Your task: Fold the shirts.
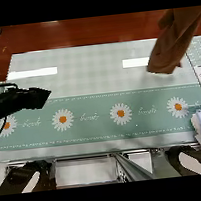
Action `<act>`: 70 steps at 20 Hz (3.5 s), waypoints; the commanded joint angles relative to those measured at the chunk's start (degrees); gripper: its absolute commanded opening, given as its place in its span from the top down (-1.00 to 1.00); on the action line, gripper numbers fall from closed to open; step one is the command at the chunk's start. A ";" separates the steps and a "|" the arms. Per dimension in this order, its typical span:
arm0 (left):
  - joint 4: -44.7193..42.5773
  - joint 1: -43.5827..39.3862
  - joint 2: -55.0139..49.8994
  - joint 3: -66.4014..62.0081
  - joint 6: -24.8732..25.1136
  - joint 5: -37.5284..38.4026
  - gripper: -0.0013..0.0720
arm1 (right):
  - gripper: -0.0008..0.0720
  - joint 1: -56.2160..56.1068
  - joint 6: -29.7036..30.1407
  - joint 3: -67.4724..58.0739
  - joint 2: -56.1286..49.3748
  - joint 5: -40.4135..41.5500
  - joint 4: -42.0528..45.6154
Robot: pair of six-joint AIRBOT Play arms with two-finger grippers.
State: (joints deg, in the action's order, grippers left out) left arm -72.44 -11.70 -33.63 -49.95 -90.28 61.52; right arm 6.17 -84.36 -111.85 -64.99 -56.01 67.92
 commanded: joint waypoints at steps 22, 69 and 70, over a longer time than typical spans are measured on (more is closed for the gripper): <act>-2.58 -0.11 1.84 2.78 -0.48 -10.16 -0.96 | 0.89 -50.58 -11.98 46.14 -8.81 10.86 -7.56; 58.99 3.96 -25.64 28.26 32.59 -13.77 0.91 | -0.72 -15.13 -2.12 69.66 -10.19 4.96 -18.12; 58.99 3.96 -25.64 28.26 32.59 -13.81 0.91 | -0.72 -15.98 -2.12 68.35 -11.67 5.07 -18.10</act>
State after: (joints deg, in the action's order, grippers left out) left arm -13.65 -7.79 -59.22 -21.30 -57.82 47.46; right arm -7.60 -86.85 -39.66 -71.13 -50.72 50.52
